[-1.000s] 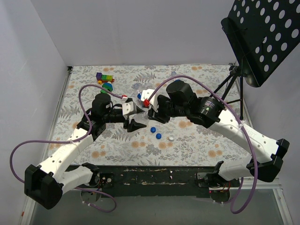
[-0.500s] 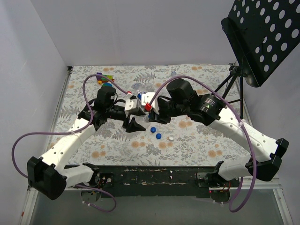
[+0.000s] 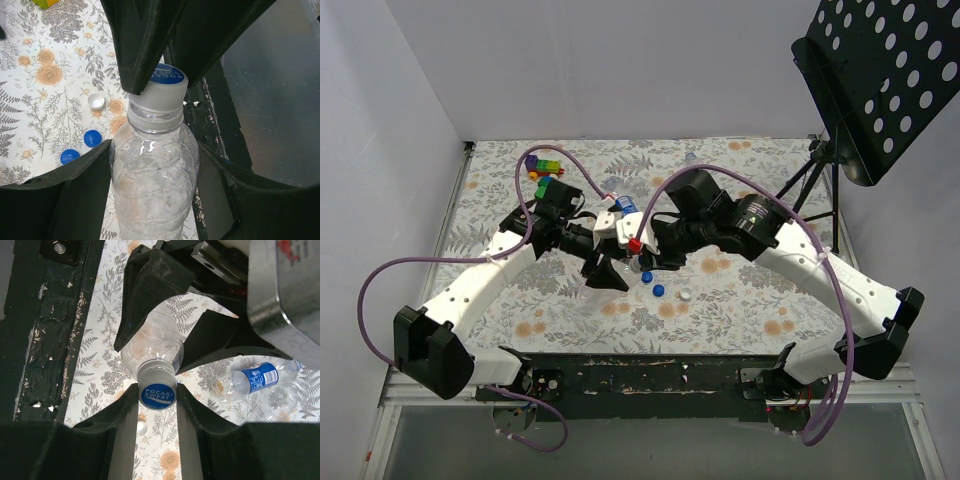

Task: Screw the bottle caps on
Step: Screw the bottle cap onto the plastic bottle.

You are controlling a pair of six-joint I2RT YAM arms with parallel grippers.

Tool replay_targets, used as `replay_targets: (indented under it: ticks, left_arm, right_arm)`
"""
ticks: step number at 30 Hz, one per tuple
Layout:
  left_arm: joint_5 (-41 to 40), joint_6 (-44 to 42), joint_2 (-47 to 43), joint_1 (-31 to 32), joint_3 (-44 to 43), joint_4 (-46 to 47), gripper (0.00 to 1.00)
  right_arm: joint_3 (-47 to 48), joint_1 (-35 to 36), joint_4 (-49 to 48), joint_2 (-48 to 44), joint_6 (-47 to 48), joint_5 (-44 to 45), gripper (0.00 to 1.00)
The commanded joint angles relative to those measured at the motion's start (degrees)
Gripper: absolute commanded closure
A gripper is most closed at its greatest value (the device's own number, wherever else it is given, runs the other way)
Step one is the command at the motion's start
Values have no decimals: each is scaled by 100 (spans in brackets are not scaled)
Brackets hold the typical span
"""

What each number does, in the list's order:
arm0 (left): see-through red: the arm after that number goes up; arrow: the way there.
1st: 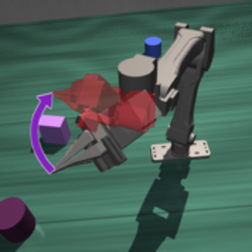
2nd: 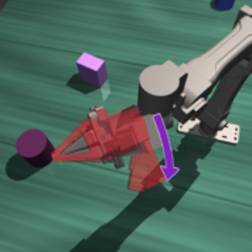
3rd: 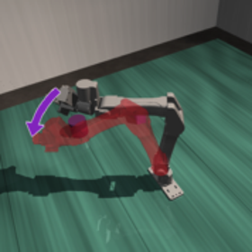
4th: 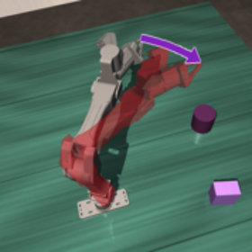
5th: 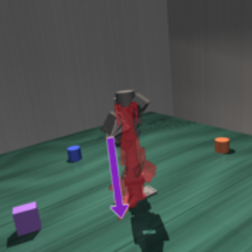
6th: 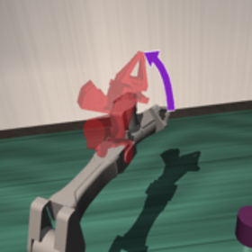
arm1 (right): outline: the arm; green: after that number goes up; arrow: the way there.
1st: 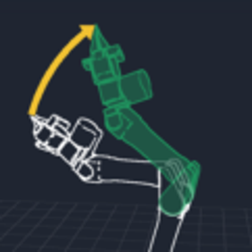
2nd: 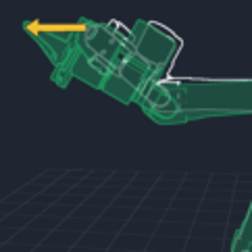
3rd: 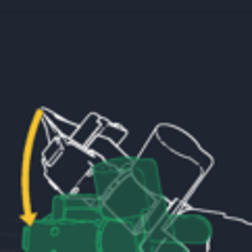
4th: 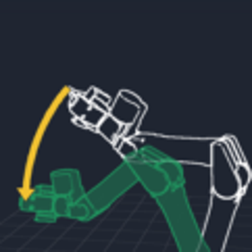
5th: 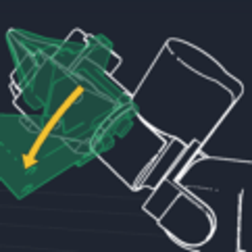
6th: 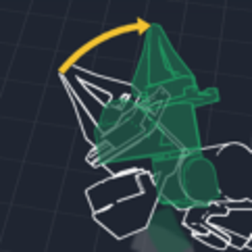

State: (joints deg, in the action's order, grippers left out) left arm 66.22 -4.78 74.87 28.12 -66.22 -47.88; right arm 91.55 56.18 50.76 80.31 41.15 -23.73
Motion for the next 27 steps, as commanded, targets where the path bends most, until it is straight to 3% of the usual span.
replay_targets:
  ticks: [1,7,12,18,27]
  left_arm:
    - [709,-32,-306,88,-603,595,91]
    - [490,-23,-482,185,-647,744,91]
    - [-187,292,-1114,255,-340,1490,90]
    - [-873,925,-1817,326,214,2528,90]
    - [-1497,1365,-2134,414,671,3214,90]
  right_arm:
    - [152,147,821,397,543,-958,83]
    - [460,139,1260,748,1124,-1257,83]
    - [531,-72,1034,670,1186,-1880,85]
    - [-13,-160,-478,275,-237,-1522,85]
    - [-49,-152,-1147,134,-2381,-195,87]
